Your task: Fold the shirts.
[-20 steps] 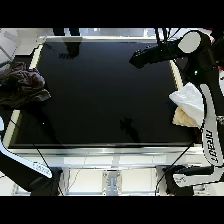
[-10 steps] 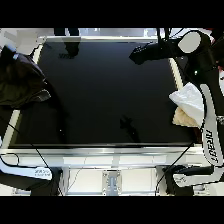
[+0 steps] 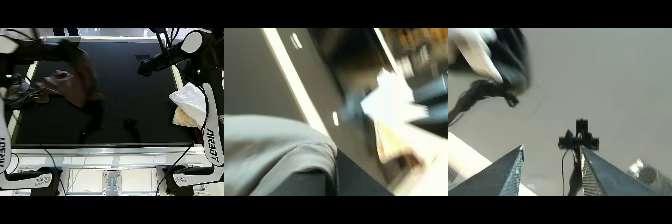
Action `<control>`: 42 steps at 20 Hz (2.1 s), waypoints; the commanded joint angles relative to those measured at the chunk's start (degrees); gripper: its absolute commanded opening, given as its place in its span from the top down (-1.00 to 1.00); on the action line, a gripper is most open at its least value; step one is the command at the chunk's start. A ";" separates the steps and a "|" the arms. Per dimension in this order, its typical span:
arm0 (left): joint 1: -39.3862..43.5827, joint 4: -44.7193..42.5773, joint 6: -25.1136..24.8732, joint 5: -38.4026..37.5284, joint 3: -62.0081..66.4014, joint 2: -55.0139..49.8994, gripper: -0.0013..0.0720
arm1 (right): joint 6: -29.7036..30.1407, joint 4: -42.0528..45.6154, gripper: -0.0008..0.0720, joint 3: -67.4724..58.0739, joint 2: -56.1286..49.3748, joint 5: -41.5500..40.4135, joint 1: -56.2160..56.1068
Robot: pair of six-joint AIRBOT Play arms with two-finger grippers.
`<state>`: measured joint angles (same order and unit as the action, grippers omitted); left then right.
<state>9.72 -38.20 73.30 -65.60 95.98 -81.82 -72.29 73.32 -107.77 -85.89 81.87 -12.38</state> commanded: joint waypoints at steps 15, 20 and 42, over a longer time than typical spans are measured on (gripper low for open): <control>-17.75 -37.53 18.03 11.98 -3.52 -10.27 -0.94 | -0.24 -11.78 -0.15 22.73 -0.50 -10.32 0.52; -21.14 -25.07 12.57 11.93 7.02 -27.26 -0.95 | -0.24 -16.28 -0.15 25.51 -0.46 -8.39 -3.17; -16.70 -25.16 -2.34 -6.25 22.25 -43.25 0.52 | -0.96 -11.54 -0.15 25.38 0.33 -10.69 -14.38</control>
<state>-7.97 -63.40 72.77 -70.08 118.15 -125.10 -73.01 58.61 -82.35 -86.00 69.93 -26.81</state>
